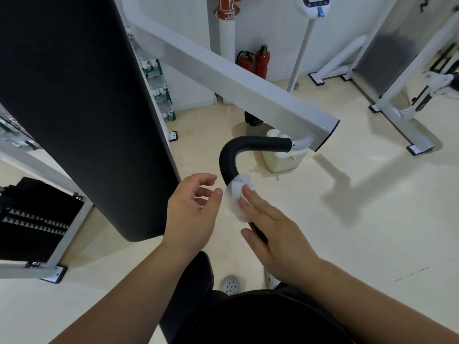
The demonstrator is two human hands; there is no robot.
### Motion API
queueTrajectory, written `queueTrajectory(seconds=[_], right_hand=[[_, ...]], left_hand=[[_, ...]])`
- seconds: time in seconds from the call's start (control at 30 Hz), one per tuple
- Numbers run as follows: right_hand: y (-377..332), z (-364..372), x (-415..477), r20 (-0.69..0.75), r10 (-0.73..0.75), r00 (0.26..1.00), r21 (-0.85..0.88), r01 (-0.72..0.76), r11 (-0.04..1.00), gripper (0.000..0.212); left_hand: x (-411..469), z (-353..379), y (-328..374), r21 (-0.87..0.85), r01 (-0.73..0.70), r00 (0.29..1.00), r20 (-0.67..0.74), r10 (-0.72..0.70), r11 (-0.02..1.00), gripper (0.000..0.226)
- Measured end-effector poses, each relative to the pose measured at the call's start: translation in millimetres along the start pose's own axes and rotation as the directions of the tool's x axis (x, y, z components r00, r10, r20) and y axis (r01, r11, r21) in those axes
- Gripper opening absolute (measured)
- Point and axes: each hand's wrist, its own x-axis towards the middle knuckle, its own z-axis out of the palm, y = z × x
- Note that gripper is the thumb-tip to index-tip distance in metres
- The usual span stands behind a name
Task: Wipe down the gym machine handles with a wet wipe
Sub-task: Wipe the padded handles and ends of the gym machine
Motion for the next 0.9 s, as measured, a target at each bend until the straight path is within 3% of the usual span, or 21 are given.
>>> queueTrajectory(seconds=[0.1,0.3,0.43,0.63,0.77,0.9], right_hand=[[-8.2,-3.6,24.1,0.025,0.125,0.992,0.105,-0.127,0.986,0.063],[-5.7,11.9,51.4,-0.124,0.056,0.991,0.094,-0.044,0.995,0.048],[20.8,18.8,9.9,-0.150,-0.042,0.988,0.041,0.049,0.998,0.041],[37.9,12.5,-47.8,-0.102,-0.027,0.994,0.069,0.034,0.997,0.040],[50.2,0.9,-76.8,-0.036,-0.051,0.998,0.000,0.051,0.999,0.038],[46.0,-9.7,-85.0,-0.119,-0.086,0.989,0.046,0.092,0.995,0.036]], left_hand=[[-6.8,3.1,-0.9,-0.011,0.009,0.999,0.037,-0.009,1.000,0.030],[-20.6,10.5,6.6,-0.038,-0.054,0.996,0.070,0.056,0.998,0.043],[-30.7,22.4,5.0,-0.001,-0.042,0.999,0.035,0.042,0.999,0.036],[-62.5,46.1,8.3,0.098,-0.054,0.997,-0.047,0.059,0.994,0.022],[-86.6,59.7,13.6,0.152,0.024,0.999,-0.045,-0.017,0.988,0.021],[-105.5,64.7,22.3,0.024,0.203,0.978,-0.047,-0.202,0.979,0.020]])
